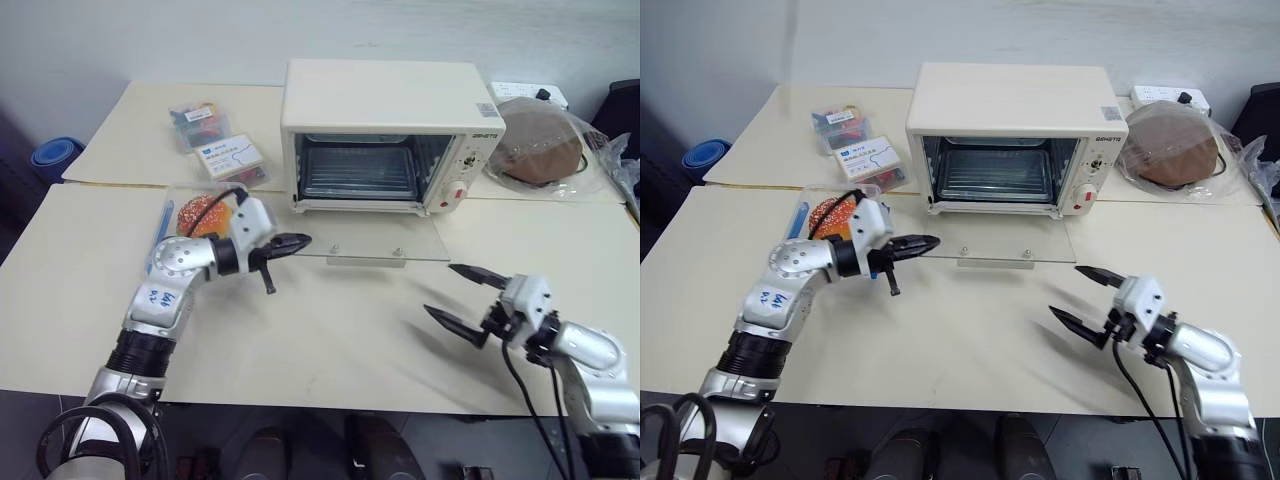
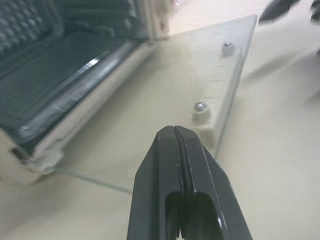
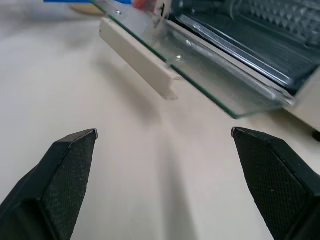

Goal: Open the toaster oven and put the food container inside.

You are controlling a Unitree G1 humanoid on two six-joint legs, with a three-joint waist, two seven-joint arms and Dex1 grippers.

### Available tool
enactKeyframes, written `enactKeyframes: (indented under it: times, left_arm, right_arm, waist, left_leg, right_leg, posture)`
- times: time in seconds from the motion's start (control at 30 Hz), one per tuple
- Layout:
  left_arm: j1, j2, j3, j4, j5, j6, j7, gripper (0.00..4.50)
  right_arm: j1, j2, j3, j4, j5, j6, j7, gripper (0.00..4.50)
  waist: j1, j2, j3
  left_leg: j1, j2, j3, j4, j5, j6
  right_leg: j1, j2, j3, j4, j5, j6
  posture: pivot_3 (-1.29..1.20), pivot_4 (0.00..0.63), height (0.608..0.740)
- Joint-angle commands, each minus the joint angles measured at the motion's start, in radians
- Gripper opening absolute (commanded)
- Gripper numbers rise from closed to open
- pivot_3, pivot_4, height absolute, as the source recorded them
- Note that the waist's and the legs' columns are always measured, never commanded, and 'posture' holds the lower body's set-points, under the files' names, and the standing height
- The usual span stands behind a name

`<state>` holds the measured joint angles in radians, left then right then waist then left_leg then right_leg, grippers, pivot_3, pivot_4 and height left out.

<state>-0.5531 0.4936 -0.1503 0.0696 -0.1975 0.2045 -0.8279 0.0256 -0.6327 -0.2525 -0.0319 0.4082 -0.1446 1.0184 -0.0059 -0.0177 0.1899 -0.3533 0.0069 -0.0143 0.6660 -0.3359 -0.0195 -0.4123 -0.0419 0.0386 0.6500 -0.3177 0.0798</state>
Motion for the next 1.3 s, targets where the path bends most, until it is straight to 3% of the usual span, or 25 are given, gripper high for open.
enactKeyframes:
  times: [0.03, 0.23, 0.33, 0.47, 0.63, 0.8, 0.93, 1.1, 1.17, 1.3]
  left_arm:
    - [0.02, -0.024, -0.011, -0.042, 0.05, 0.025, 0.071, 0.01]
    - [0.085, -0.075, -0.013, -0.085, 0.065, 0.065, 0.129, 0.01]
    - [0.121, -0.095, 0.028, -0.149, 0.038, 0.043, 0.148, 0.58]
    - [0.221, -0.07, 0.113, -0.343, -0.044, 0.171, 0.17, 1.75]
    - [0.414, -0.003, 0.439, -0.658, -0.392, 0.356, 0.184, 3.17]
    - [0.717, 0.073, 0.823, -0.746, -0.538, 0.475, 0.22, 4.46]
    - [0.943, 0.044, 1.019, -0.694, -0.553, 0.461, 0.212, 4.46]
    - [1.083, -0.025, 1.11, -0.646, -0.577, 0.459, 0.264, 4.46]
    - [1.065, -0.037, 1.144, -0.687, -0.714, 0.562, 0.402, 4.46]
    - [1.033, 0.08, 1.107, -0.733, -1.217, 0.672, 0.669, 4.46]
  right_arm:
    - [0.008, -0.007, -0.055, -0.07, 0.056, 0.017, -0.028, 4.5]
    - [-0.002, 0.014, -0.064, -0.061, 0.109, 0.012, -0.007, 4.5]
    - [-0.002, 0.012, -0.053, -0.066, 0.162, 0.069, 0.016, 4.5]
    - [-0.023, 0.016, -0.035, -0.084, 0.204, 0.086, 0.064, 4.5]
    - [-0.092, 0.037, -0.01, -0.119, 0.28, 0.122, 0.11, 4.5]
    - [-0.156, 0.065, 0.03, -0.084, 0.228, 0.031, 0.179, 4.5]
    - [-0.189, 0.109, 0.064, -0.004, 0.141, -0.095, 0.195, 4.5]
    - [-0.208, 0.088, 0.122, 0.017, 0.186, -0.084, 0.333, 4.5]
    - [-0.237, 0.094, 0.125, 0.053, 0.174, -0.121, 0.357, 4.5]
    - [-0.258, 0.09, 0.126, 0.096, 0.16, -0.135, 0.379, 4.5]
  waist:
    - [-0.002, 0.0, 0.0]
    - [0.004, 0.0, 0.0]
    - [0.005, 0.0, 0.0]
    - [0.0, 0.0, 0.0]
    - [-0.017, 0.0, 0.0]
    - [-0.027, 0.0, 0.0]
    - [-0.022, -0.002, 0.0]
    - [-0.008, -0.002, 0.0]
    - [-0.008, -0.002, -0.001]
    - [0.001, -0.003, -0.001]
  left_leg:
    - [0.001, 0.0, 0.0, 0.0, 0.0, 0.0]
    - [0.001, 0.0, 0.0, 0.0, 0.0, 0.0]
    - [0.0, 0.0, -0.001, 0.0, 0.0, 0.0]
    - [0.0, 0.0, -0.001, 0.0, 0.0, 0.0]
    - [0.0, 0.002, -0.001, -0.001, 0.0, 0.0]
    - [0.001, 0.003, -0.003, -0.002, 0.0, -0.001]
    - [0.001, 0.003, -0.003, -0.002, -0.001, 0.0]
    - [0.001, 0.001, -0.004, -0.002, -0.002, 0.002]
    - [0.001, 0.001, -0.004, -0.002, -0.003, 0.003]
    - [0.001, 0.002, -0.006, -0.002, -0.003, 0.002]
  right_leg:
    - [0.0, 0.0, 0.0, 0.001, 0.0, 0.0]
    - [0.0, 0.0, 0.0, 0.001, 0.0, 0.0]
    - [0.0, 0.0, 0.0, 0.001, 0.0, 0.0]
    - [0.0, -0.001, 0.0, 0.001, 0.0, 0.0]
    - [0.0, 0.0, 0.0, 0.001, 0.0, 0.0]
    - [0.001, 0.0, -0.002, 0.0, -0.001, -0.002]
    - [0.002, 0.0, -0.003, -0.003, -0.001, -0.002]
    - [0.004, -0.003, -0.004, -0.006, -0.001, -0.003]
    - [0.004, -0.004, -0.004, -0.006, -0.001, -0.003]
    - [0.004, -0.004, -0.006, -0.005, -0.001, -0.003]
  posture:
    - [0.0, 0.15, 0.74]
    - [0.0, 0.15, 0.74]
    - [0.0, 0.15, 0.74]
    - [0.0, 0.15, 0.74]
    - [0.0, 0.15, 0.74]
    - [0.0, 0.15, 0.74]
    - [0.0, 0.15, 0.74]
    - [0.0, 0.15, 0.74]
    - [0.0, 0.15, 0.74]
    - [0.0, 0.15, 0.74]
